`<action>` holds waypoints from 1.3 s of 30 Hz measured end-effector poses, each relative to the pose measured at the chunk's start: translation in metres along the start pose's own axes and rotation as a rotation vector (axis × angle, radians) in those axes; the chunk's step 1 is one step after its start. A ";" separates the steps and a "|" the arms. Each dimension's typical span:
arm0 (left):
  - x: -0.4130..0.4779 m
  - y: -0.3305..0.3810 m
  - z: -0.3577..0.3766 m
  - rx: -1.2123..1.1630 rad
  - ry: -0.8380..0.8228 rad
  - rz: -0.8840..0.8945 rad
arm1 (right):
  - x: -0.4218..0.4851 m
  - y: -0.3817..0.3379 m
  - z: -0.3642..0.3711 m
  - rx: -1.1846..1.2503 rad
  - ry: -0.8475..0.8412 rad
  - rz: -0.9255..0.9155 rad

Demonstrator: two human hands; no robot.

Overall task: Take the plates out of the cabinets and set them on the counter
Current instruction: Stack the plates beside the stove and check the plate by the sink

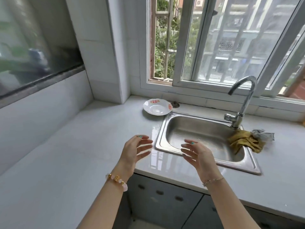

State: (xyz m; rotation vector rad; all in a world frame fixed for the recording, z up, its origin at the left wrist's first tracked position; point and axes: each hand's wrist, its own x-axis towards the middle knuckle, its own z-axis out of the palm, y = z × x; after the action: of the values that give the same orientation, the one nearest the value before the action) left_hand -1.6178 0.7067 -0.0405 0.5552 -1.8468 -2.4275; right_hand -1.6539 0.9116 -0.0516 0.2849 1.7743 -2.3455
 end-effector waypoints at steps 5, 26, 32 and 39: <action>0.043 0.001 -0.012 -0.038 0.036 -0.056 | 0.047 0.003 0.024 -0.010 0.007 0.041; 0.272 0.024 0.006 0.037 0.194 -0.163 | 0.335 -0.002 0.043 -0.117 0.050 0.214; 0.331 0.031 -0.003 0.106 0.197 -0.207 | 0.398 -0.012 0.053 -0.219 0.026 0.222; 0.381 0.028 -0.017 0.101 0.222 -0.259 | 0.455 0.000 0.056 -0.346 0.080 0.329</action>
State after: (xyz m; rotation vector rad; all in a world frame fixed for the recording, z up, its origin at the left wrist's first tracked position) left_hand -1.9741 0.5890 -0.1160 1.0852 -1.9146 -2.3079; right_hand -2.0950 0.8427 -0.1564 0.5718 1.9554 -1.7938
